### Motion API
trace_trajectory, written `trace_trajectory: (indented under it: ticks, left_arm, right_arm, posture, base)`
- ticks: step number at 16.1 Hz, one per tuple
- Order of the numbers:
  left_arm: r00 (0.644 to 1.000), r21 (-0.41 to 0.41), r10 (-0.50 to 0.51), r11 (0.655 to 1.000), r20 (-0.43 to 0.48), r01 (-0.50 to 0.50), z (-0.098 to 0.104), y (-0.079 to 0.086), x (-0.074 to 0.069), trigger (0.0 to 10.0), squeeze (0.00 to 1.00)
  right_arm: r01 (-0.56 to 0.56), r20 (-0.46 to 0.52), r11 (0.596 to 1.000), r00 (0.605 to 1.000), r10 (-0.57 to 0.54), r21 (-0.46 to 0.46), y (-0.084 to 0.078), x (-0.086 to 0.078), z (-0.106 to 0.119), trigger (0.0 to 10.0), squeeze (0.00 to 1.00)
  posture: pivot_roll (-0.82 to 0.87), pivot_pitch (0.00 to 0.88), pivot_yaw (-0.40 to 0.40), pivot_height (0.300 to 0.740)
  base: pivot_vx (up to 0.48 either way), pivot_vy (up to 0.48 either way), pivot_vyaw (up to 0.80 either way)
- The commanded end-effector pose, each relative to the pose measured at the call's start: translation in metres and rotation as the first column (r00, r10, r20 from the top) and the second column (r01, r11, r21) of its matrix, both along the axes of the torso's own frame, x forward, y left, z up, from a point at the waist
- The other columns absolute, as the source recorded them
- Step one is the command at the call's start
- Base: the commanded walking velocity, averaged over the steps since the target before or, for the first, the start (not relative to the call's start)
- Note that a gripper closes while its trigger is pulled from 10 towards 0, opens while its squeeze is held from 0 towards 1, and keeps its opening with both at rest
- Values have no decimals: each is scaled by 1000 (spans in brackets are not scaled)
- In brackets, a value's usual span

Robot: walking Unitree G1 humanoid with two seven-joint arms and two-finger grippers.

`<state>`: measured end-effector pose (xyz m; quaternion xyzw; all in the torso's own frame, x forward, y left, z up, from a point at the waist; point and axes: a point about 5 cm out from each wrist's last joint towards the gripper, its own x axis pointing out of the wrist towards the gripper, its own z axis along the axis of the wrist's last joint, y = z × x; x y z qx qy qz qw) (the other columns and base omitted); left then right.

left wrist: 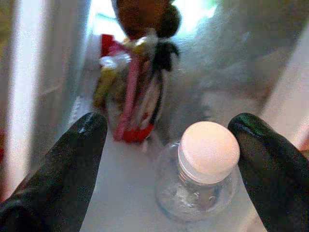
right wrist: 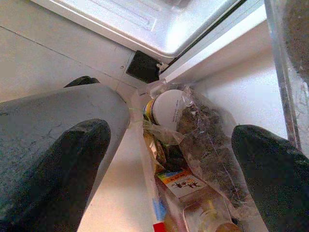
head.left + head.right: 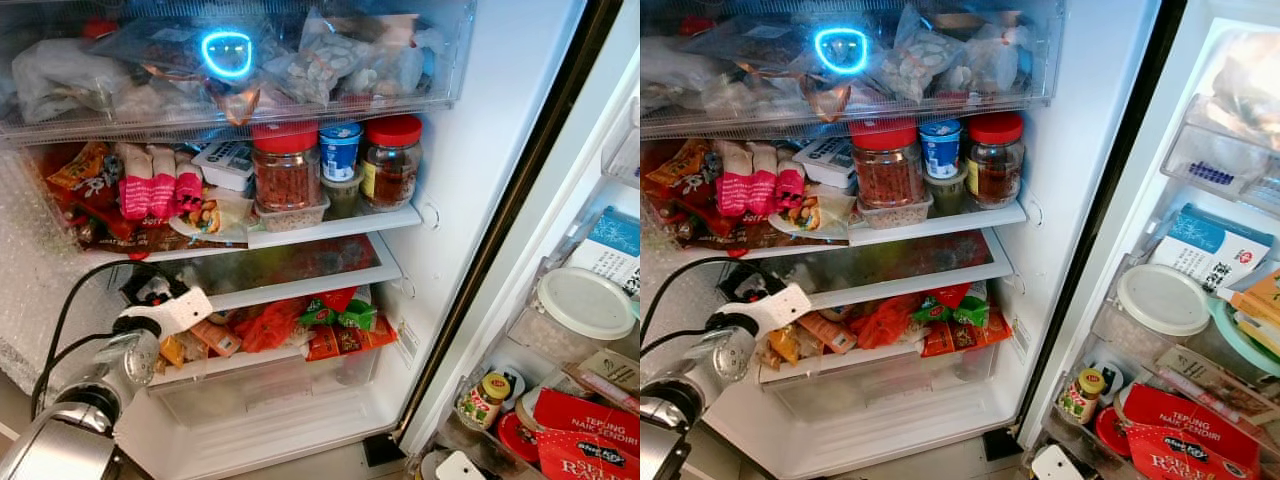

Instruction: Restocking fridge

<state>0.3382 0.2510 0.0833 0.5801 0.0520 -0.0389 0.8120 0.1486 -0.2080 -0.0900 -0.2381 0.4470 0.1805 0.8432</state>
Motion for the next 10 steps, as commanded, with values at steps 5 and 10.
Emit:
trace_trajectory:
  ticks: [5, 10]
  left_arm:
    - [989, 8, -115, 993, -94, 116, -12, -14, -5, 10000, 0]
    - [989, -91, -95, 992, -117, 85, -11, -8, -7, 10000, 0]
  right_arm:
    - [-6, -239, 1000, 971, -2, -31, -2, -60, -21, 10000, 0]
    - [-3, -239, 999, 971, -6, -34, -2, -59, -21, 10000, 0]
  posture:
    - [-94, 0, -3, 628]
    - [-96, 0, 0, 628]
  base:
    - [0, 0, 0]
    - [0, 0, 0]
